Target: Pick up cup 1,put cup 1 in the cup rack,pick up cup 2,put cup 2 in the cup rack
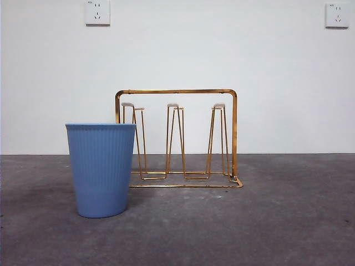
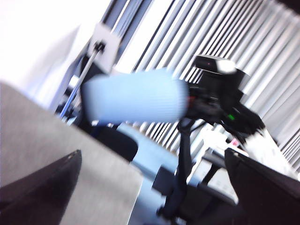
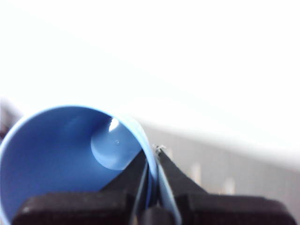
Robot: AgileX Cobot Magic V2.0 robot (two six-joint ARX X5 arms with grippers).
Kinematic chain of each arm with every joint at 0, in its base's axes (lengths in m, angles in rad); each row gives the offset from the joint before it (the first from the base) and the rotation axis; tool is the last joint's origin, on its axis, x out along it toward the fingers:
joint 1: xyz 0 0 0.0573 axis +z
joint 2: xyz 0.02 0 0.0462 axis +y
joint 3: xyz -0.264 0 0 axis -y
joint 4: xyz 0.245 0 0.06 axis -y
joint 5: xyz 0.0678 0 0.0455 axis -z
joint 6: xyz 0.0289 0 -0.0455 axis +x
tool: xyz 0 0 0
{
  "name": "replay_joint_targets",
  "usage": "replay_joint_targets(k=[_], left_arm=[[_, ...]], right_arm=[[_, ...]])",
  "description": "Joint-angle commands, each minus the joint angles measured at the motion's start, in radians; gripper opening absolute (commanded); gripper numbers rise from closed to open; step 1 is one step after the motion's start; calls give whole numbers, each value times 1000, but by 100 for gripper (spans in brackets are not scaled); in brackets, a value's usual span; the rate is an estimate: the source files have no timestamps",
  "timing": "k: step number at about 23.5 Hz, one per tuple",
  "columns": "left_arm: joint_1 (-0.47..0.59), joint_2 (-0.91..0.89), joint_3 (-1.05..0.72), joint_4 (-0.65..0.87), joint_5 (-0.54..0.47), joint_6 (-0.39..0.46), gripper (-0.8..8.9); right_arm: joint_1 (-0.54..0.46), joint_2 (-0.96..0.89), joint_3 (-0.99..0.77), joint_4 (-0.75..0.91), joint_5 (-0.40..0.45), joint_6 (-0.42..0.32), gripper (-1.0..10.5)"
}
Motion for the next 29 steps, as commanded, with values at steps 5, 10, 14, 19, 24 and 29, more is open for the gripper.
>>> replay_joint_targets(k=[5,10,14,19,24,29], left_arm=[[-133,87,3,369,-144,-201,664],[-242,181,3,660,-236,-309,664],[-314,257,3,847,-331,-342,664],[-378,336,3,982,-433,-342,664],[-394,393,3,1034,-504,-341,664],[-396,422,3,1102,-540,-349,664]], right_arm=[[1,-63,66,250,-50,77,-16],[2,-55,67,382,-76,146,-16],[2,-28,67,418,-89,176,-16],[2,14,67,445,-101,205,-16],[47,56,67,471,-114,222,-16],[117,108,67,473,-107,218,-16]])
